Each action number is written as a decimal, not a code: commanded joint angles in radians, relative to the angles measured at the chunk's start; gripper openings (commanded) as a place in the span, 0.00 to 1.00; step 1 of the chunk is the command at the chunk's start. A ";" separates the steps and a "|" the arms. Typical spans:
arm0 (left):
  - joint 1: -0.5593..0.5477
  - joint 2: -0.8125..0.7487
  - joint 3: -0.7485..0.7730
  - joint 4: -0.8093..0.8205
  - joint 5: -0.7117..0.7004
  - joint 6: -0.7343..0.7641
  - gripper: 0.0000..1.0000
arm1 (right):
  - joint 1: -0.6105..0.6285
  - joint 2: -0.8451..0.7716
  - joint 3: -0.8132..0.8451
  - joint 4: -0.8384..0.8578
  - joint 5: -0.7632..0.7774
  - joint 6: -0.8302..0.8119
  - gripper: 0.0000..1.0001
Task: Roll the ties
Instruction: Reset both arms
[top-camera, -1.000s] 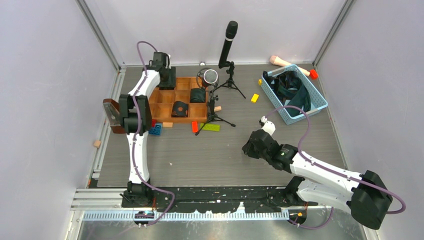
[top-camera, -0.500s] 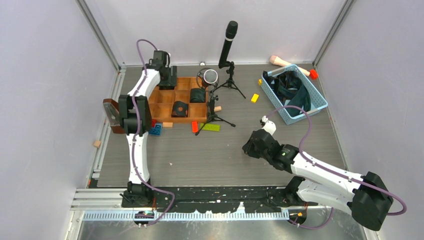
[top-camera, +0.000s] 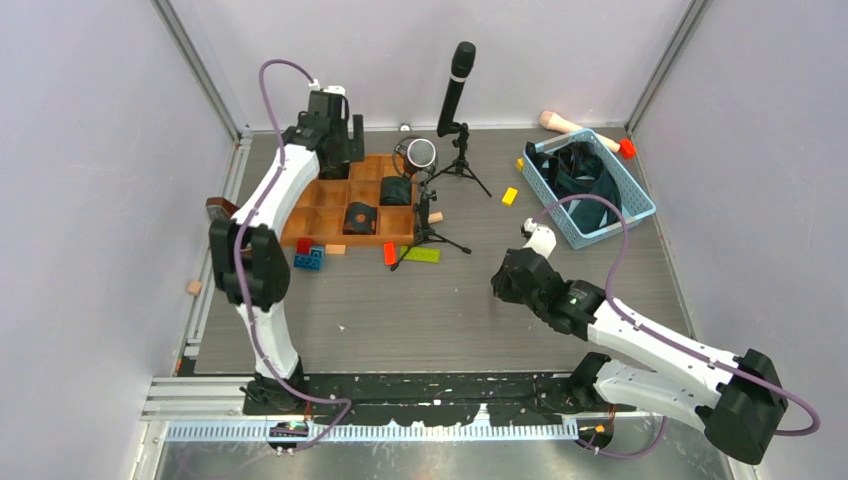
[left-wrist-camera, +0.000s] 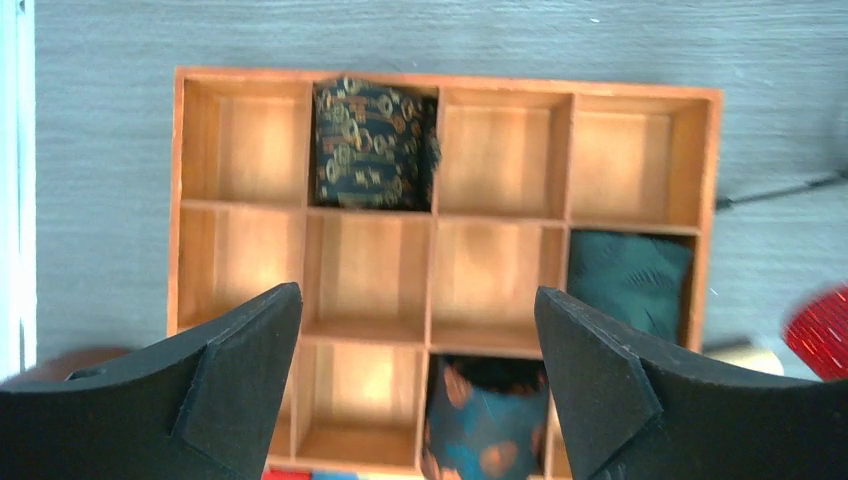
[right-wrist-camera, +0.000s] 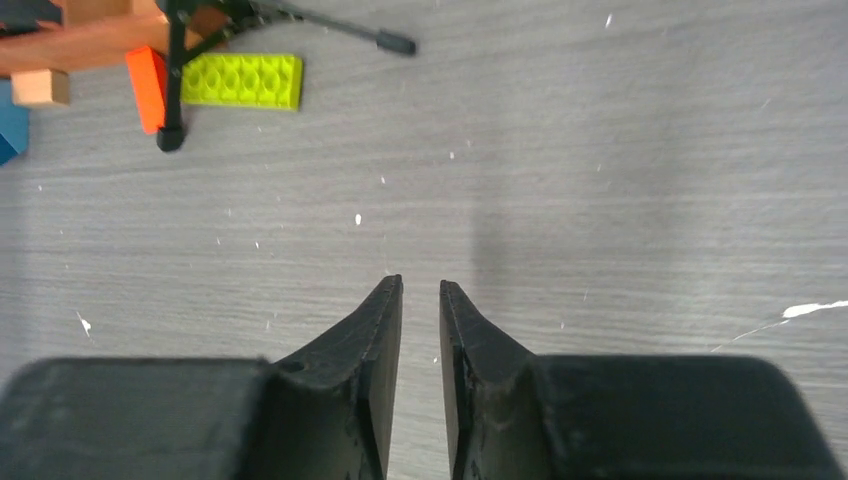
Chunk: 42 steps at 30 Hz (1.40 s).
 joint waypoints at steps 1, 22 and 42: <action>-0.058 -0.223 -0.211 0.157 -0.087 -0.085 0.91 | -0.005 -0.040 0.085 -0.019 0.133 -0.138 0.30; -0.246 -0.945 -1.165 0.670 -0.094 -0.235 1.00 | -0.005 -0.334 -0.131 0.172 0.293 -0.249 0.88; -0.248 -1.128 -1.352 0.641 -0.056 -0.230 1.00 | -0.005 -0.416 -0.204 0.203 0.253 -0.269 0.94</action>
